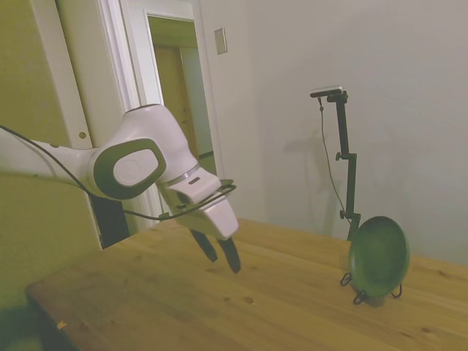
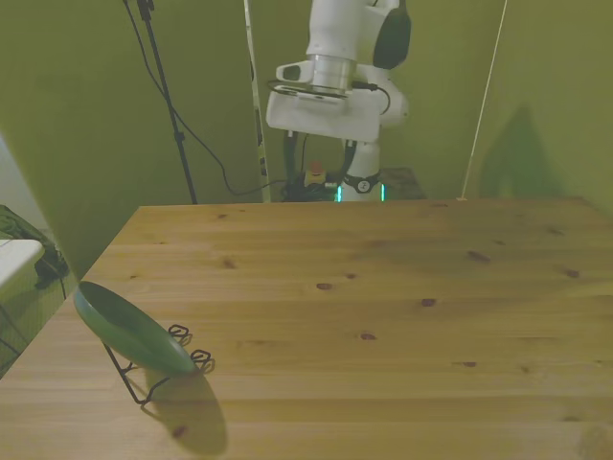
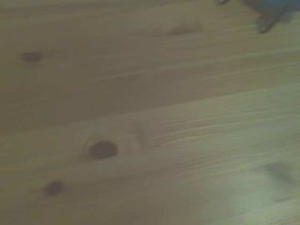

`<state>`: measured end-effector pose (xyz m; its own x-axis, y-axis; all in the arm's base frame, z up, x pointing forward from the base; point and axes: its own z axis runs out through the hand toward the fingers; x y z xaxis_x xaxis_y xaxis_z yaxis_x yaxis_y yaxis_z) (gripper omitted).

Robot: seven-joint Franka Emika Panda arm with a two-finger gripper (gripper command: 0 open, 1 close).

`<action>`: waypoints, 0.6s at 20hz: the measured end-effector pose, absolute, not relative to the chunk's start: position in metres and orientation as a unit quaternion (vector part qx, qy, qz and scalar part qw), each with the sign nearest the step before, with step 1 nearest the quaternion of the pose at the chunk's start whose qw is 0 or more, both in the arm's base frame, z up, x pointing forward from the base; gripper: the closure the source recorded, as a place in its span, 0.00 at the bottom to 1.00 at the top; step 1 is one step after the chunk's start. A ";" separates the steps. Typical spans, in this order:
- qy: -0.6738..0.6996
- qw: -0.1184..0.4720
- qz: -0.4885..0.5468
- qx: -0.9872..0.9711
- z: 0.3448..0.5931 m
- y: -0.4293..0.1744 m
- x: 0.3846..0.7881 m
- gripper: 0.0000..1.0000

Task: Unload the plate

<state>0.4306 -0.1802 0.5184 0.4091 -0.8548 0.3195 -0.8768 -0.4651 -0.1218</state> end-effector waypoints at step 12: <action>-0.611 0.063 0.234 0.754 0.549 -0.362 0.465 0.00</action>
<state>0.4655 -0.3619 0.5486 0.1440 -0.8920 0.4285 -0.9504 -0.2453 -0.1912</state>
